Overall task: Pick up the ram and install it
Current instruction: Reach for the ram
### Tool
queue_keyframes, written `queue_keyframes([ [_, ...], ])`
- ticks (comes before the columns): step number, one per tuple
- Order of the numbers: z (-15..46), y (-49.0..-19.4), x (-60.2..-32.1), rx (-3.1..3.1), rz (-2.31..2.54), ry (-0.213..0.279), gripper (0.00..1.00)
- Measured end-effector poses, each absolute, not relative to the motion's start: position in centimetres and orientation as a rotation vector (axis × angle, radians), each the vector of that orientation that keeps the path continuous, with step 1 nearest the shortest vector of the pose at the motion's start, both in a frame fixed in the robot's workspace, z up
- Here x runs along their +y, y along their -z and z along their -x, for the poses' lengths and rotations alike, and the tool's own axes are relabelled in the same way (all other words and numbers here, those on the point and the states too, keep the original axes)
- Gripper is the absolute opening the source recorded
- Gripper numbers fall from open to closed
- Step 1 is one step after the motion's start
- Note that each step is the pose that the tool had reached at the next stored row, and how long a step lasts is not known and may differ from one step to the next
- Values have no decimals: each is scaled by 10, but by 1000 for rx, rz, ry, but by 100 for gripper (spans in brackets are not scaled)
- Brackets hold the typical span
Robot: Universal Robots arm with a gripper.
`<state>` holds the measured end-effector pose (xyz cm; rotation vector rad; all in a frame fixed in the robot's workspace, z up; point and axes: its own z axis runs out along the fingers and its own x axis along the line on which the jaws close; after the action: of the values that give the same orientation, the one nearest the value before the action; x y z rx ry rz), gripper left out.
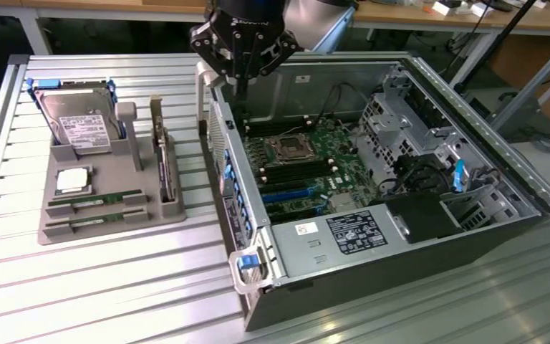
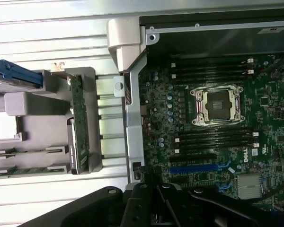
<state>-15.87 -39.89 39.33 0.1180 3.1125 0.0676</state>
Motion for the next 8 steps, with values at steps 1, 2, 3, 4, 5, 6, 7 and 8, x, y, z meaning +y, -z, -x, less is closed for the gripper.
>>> queue_keyframes([
  [1,159,-393,-399,3112,-118,-68,10],
  [2,160,-393,-399,3113,-118,-68,10],
  [3,160,-393,-399,3112,-118,-68,10],
  [4,161,-393,-399,3113,-118,-68,10],
  [5,162,-393,-399,3112,-118,-68,10],
  [6,162,-393,-399,3112,-118,-68,10],
  [7,162,-393,-399,3112,-118,-68,10],
  [8,163,-393,-399,3113,-118,-68,10],
])
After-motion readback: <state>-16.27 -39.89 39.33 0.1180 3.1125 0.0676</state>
